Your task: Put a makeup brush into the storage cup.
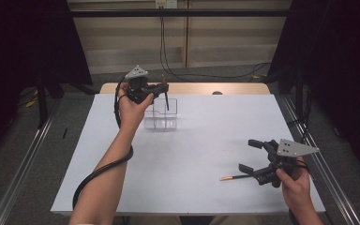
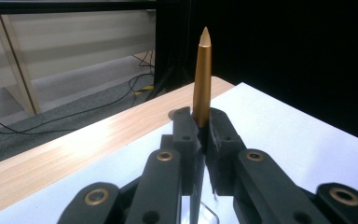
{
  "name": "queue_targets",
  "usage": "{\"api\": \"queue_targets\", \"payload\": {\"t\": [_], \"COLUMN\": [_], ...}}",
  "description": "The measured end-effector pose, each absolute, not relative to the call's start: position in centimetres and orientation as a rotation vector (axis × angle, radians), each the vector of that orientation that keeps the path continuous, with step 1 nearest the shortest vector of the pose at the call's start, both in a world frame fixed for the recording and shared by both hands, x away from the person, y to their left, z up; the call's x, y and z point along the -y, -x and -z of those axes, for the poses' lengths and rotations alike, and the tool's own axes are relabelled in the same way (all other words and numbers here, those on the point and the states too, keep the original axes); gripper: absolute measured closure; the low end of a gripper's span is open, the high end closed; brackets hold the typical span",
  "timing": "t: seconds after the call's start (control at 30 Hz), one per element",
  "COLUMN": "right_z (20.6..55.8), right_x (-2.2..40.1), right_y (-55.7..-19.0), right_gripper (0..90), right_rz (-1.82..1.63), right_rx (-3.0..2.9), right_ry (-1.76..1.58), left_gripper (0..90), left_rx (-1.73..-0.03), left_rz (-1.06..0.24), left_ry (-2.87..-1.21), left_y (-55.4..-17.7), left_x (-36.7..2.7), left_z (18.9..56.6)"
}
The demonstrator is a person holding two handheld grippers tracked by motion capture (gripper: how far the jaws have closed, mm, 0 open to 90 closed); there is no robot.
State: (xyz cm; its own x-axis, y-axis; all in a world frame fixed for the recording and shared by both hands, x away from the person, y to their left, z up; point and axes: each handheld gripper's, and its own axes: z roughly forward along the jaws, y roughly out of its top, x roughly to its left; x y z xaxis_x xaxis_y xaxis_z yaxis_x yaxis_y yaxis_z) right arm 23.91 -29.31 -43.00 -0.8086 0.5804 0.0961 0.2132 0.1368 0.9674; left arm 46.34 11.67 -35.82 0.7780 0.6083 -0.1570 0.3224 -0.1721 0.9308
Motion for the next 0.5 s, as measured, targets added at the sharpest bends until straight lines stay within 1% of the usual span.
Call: {"api": "queue_targets", "payload": {"t": [0.5], "right_z": [43.0], "right_x": [29.4], "right_y": [-23.9], "right_gripper": [2.7], "right_rz": [-1.718], "right_rx": [-2.122], "right_ry": [-0.758], "left_gripper": [83.5], "left_rx": [-0.749], "left_rz": [-0.308], "left_ry": [-1.785], "left_y": [-46.6], "left_x": [-11.5], "left_z": [37.3]}}
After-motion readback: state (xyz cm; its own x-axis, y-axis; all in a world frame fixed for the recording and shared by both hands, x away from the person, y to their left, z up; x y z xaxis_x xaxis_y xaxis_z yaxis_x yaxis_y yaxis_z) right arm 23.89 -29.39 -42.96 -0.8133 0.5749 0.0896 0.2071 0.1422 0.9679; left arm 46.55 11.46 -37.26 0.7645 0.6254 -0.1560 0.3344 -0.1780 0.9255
